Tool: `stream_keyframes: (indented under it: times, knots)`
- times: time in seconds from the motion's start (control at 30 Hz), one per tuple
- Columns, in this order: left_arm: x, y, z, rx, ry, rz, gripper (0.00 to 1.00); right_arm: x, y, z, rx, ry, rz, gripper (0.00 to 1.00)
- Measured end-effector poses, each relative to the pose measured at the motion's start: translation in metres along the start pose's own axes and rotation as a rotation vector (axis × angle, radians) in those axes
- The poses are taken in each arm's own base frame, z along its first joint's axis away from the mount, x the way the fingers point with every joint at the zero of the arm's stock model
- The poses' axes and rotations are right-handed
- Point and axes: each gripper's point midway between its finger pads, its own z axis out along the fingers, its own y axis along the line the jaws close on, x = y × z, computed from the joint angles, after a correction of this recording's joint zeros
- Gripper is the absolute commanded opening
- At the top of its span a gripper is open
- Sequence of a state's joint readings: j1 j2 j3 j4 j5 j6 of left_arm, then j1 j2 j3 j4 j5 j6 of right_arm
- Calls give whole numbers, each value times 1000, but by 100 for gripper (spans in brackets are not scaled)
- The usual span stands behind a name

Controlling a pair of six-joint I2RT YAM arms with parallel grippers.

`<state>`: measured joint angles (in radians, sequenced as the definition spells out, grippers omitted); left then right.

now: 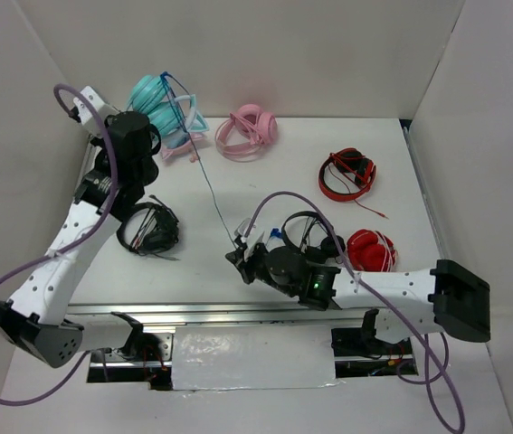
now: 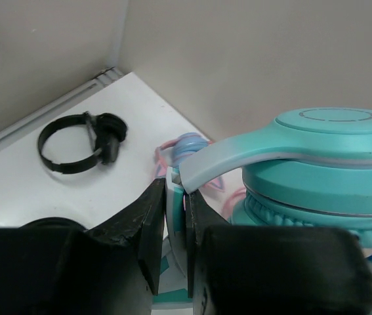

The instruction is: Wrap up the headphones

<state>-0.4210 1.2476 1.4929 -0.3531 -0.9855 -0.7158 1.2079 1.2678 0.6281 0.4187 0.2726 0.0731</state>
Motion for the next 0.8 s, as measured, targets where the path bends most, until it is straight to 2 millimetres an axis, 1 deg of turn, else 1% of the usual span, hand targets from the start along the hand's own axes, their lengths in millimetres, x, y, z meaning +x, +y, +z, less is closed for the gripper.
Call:
stream_keyframes:
  times: [0.07, 0.1, 0.13, 0.23, 0.27, 0.3, 0.37, 0.43, 0.5, 0.57, 0.63, 0.7, 0.8]
  knots:
    - [12, 9, 9, -53, 8, 31, 0, -13, 6, -6, 23, -25, -8, 0]
    - [16, 13, 11, -74, 6, 45, 0, -17, 9, -9, 40, -24, -25, 0]
    - [24, 15, 11, -90, 11, 67, 0, -19, 9, -10, 59, -22, -38, 0]
    - [42, 28, 11, -136, 18, 109, 0, -26, 5, -15, 131, -9, -110, 0]
    - [50, 33, 11, -153, 22, 122, 0, -30, 2, -17, 153, -9, -139, 0]
    - [57, 39, 12, -168, 26, 138, 0, -38, -3, -19, 182, -18, -170, 0]
    - [80, 52, 15, -200, 49, 184, 0, -57, -14, -25, 237, -49, -209, 0]
    - [107, 65, 17, -229, 92, 245, 0, -81, -25, -33, 293, -89, -247, 0]
    - [139, 75, 17, -247, 139, 309, 0, -104, -32, -41, 333, -127, -277, 0]
    - [171, 81, 13, -252, 189, 380, 0, -124, -40, -48, 362, -159, -302, 0]
    - [202, 83, 6, -241, 245, 456, 0, -141, -49, -53, 387, -181, -324, 0]
    - [222, 81, -1, -222, 278, 515, 0, -152, -62, -54, 418, -191, -351, 0]
    - [243, 75, -13, -158, 312, 589, 0, -163, -93, -52, 468, -191, -382, 0]
